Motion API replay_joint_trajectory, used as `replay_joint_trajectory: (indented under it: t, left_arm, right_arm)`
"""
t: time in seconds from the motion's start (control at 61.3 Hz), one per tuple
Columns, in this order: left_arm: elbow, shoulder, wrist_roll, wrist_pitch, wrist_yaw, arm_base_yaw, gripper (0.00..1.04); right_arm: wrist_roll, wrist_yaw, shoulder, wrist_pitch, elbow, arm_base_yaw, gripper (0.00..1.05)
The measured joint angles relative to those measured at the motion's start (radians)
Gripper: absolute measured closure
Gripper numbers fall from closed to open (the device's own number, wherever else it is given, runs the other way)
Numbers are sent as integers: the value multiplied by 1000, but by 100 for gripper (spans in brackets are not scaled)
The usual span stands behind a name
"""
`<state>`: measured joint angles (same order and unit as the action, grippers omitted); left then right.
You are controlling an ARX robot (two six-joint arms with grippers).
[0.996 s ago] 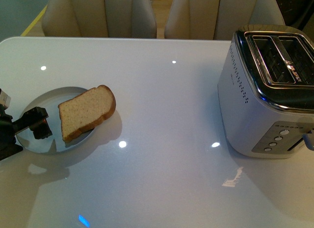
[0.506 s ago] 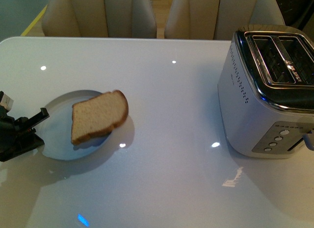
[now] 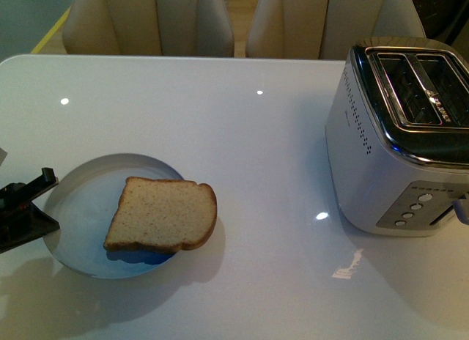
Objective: Left arm holds plate, right arm toasts bread
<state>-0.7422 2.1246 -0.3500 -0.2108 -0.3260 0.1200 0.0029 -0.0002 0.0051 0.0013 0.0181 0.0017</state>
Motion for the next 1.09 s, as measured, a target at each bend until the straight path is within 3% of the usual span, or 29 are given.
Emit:
replay_joint_trajectory:
  t: [0.196, 0.408, 0.767, 1.093]
  left_arm:
    - [115, -232, -30, 48, 6, -20, 102]
    - [108, -463, -97, 198, 56, -78, 102]
    - [-79, -646, -293, 399, 143, -338, 102]
    - [-149, -687, -434, 455, 182, -521, 102]
  right_arm:
    - [0, 0, 0, 0, 0, 0, 9]
    - [0, 0, 0, 0, 0, 0, 9]
    - [0, 0, 0, 0, 0, 0, 9]
    - [0, 0, 0, 0, 0, 0, 9]
